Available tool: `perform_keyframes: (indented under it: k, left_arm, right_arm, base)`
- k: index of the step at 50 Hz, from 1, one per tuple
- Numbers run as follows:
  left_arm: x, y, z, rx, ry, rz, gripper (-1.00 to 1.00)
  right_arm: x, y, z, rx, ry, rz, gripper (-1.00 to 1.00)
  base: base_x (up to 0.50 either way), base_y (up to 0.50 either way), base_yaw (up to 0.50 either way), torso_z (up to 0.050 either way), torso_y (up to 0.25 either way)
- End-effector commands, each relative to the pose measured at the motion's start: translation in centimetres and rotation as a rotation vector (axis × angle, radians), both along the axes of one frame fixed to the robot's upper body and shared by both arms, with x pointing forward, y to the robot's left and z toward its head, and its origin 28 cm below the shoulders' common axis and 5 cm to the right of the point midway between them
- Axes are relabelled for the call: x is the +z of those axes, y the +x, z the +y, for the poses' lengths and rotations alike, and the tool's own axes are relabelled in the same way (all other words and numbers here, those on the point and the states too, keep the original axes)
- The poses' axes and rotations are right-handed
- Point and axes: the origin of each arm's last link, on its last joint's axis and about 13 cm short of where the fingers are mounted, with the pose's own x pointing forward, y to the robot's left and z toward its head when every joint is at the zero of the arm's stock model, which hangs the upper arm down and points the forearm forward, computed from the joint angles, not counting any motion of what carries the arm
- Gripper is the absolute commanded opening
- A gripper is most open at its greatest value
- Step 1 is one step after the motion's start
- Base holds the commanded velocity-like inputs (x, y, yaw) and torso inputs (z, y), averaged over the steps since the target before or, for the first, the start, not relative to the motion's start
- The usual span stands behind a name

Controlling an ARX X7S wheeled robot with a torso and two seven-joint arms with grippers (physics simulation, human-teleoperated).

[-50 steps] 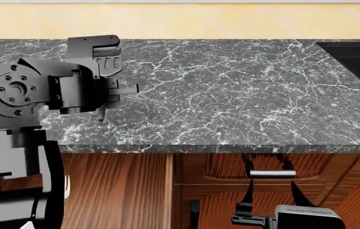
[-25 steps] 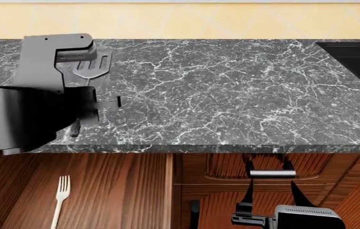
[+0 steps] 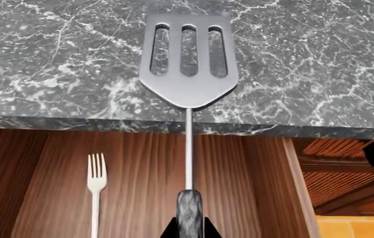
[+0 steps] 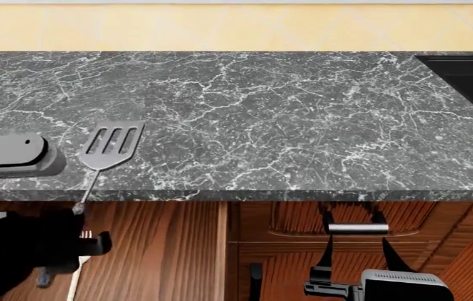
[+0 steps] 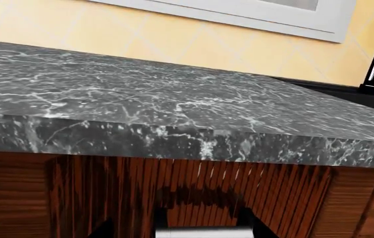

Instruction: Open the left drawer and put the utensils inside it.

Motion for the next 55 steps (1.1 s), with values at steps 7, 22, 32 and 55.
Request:
perform_keyframes:
  k: [7, 22, 32, 55]
  left_arm:
    - [-2.1, -4.1, 0.0, -0.063, 0.011, 0.132, -1.00]
    - [-3.9, -3.5, 0.4, -0.060, 0.009, 0.211, -1.00]
    - [-4.4, -3.0, 0.1, -0.052, 0.029, 0.274, -1.00]
    - [-5.5, 0.7, -1.3, -0.035, 0.067, 0.374, -1.00]
  right_arm:
    - [0.0, 0.0, 0.0, 0.000, 0.000, 0.001, 1.00]
    - [0.0, 0.0, 0.0, 0.000, 0.000, 0.001, 1.00]
    - [0.0, 0.0, 0.0, 0.000, 0.000, 0.001, 1.00]
    - [0.0, 0.0, 0.0, 0.000, 0.000, 0.000, 1.00]
  base:
    - [0.00, 0.00, 0.00, 0.000, 0.000]
    - [0.00, 0.00, 0.00, -0.004, 0.047]
    - [0.00, 0.00, 0.00, 0.000, 0.000]
    - [0.00, 0.00, 0.00, 0.000, 0.000]
